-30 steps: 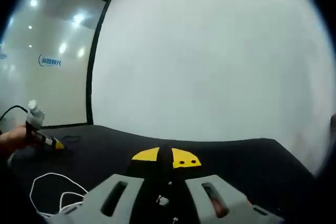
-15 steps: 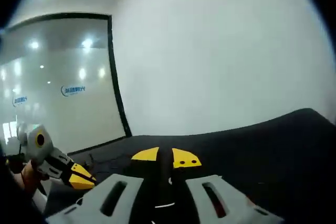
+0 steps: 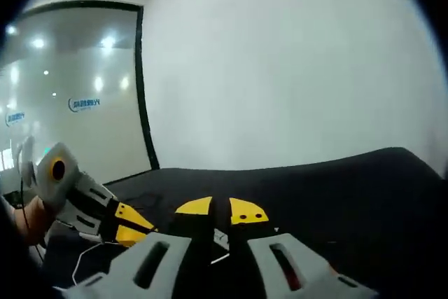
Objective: Grab the wires, straighten them and put them on the rack
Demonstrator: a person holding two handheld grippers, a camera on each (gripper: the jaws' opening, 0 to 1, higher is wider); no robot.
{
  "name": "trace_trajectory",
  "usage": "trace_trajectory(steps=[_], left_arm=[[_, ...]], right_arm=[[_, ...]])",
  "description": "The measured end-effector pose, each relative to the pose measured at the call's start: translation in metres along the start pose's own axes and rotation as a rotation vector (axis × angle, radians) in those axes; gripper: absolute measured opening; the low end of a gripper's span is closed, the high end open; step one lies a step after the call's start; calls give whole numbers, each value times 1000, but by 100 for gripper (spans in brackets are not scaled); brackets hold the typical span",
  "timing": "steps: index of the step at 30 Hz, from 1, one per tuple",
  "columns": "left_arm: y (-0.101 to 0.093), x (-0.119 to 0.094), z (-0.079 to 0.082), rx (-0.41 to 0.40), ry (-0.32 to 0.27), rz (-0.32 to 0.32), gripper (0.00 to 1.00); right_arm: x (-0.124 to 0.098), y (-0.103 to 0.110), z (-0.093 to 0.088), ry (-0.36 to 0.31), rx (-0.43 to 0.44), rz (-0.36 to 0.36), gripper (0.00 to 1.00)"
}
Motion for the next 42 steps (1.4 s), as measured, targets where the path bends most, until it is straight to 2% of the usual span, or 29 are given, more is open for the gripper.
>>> trace_trajectory(steps=[1, 2, 4, 5, 6, 7, 9, 10, 11, 15, 17, 18, 19, 20, 22, 26, 29, 31, 34, 38, 39, 42], left_arm=[[-1, 2, -5, -12, 24, -23, 3], [-2, 1, -8, -17, 25, -46, 3], [-3, 2, -13, -79, 12, -81, 3], [-2, 2, -17, -86, 13, -114, 3], [4, 3, -21, -83, 10, -114, 3], [5, 4, -23, -42, -9, -138, 3], [11, 5, -27, -28, -27, -136, 3], [15, 8, -27, 28, -53, -154, 3], [15, 8, -28, 37, -64, -154, 3], [10, 13, -36, 132, -17, -255, 3], [11, 20, -43, 107, -11, -296, 3], [11, 23, -47, 59, 13, -315, 3], [12, 28, -48, 43, 5, -330, 3], [16, 29, -46, 14, -33, -334, 3], [19, 30, -48, 17, -15, -328, 3], [17, 32, -48, 2, -26, -334, 3], [18, 35, -47, 30, -38, -343, 1], [26, 37, -50, 28, -40, -354, 1], [31, 41, -50, 99, -65, -343, 1], [27, 42, -49, 165, -61, -305, 1], [25, 42, -46, 207, -68, -289, 1], [21, 39, -46, 221, -65, -276, 1]], right_arm=[[1, 0, -2, 10, -1, 0, 5], [2, 0, -4, 22, -6, 2, 5], [5, 0, -7, 35, -17, 3, 5], [6, 1, -9, 43, -29, 7, 5], [8, 2, -10, 50, -40, 12, 5], [9, 3, -10, 54, -45, 14, 5], [13, 5, -13, 67, -57, 21, 5], [15, 8, -16, 78, -68, 28, 5], [16, 10, -17, 84, -78, 31, 5], [18, 13, -21, 103, -113, 38, 5], [19, 15, -24, 115, -119, 43, 5], [21, 16, -26, 124, -124, 47, 5], [22, 16, -26, 129, -128, 48, 5], [22, 17, -26, 129, -132, 49, 5], [24, 17, -26, 131, -145, 48, 5], [26, 17, -31, 149, -178, 33, 5], [26, 17, -32, 156, -176, 30, 5], [25, 19, -33, 156, -186, 26, 5], [26, 21, -34, 165, -217, 15, 5], [26, 23, -27, 145, -249, -5, 5], [27, 22, -26, 142, -248, -7, 5], [29, 23, -26, 140, -237, -8, 5]])
Point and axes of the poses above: the point that each gripper's makers call its tool centre point, and the gripper's own axes: x roughly forward along the fingers, y roughly to its left, z roughly out of its top, the point moved 8 cm from there along -x, roughly backward along the fingers
